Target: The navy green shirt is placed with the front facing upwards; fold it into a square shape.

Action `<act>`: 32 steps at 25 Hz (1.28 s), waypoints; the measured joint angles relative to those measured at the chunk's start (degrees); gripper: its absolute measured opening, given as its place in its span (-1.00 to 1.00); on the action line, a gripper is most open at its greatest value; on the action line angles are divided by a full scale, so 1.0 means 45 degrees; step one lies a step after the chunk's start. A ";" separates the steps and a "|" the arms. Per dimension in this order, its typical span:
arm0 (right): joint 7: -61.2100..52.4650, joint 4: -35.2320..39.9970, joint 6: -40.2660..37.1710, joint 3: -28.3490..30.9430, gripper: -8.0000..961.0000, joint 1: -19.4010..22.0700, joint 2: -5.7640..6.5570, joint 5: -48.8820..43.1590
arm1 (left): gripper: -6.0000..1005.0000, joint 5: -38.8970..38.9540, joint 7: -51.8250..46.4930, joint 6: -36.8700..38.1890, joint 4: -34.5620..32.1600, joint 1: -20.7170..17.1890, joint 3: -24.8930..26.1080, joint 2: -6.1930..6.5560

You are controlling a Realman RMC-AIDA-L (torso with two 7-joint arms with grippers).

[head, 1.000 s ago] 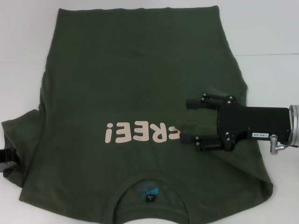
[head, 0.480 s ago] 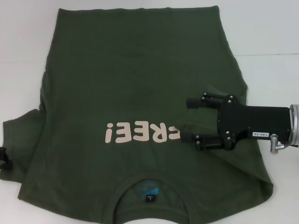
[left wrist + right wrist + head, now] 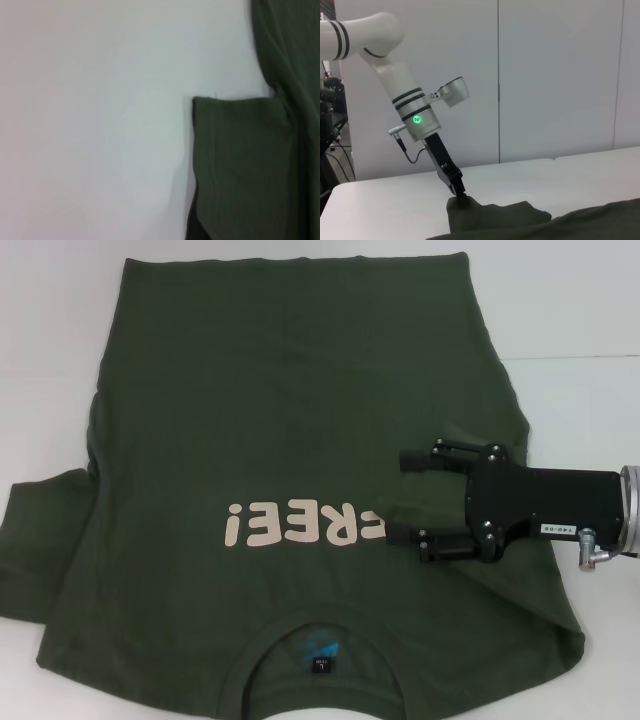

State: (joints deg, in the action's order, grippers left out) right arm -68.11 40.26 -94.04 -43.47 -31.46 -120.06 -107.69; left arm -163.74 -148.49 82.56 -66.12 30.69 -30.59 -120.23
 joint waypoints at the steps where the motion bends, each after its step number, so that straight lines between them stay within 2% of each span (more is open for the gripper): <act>1: 0.0000 -0.0001 0.0000 -0.0004 0.89 0.0012 0.0000 0.0027 | -0.99 0.0000 -0.0009 -0.0075 -0.0052 -0.0022 0.0009 0.0000; 25: 0.0134 -0.0059 -0.0348 -0.0010 0.70 0.0098 0.0003 0.0080 | -0.99 0.0000 -0.0173 -0.2224 -0.0286 -0.0076 0.0616 0.0098; 32: 0.0052 -0.0059 -0.0399 -0.0006 0.70 0.0135 0.0045 0.0085 | -0.99 0.0000 -0.0181 -0.2517 -0.0286 0.0075 0.0749 0.0163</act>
State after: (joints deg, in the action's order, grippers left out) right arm -67.88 39.99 -95.84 -43.50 -30.85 -119.86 -107.31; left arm -163.74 -149.30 71.23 -67.41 31.03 -27.23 -119.50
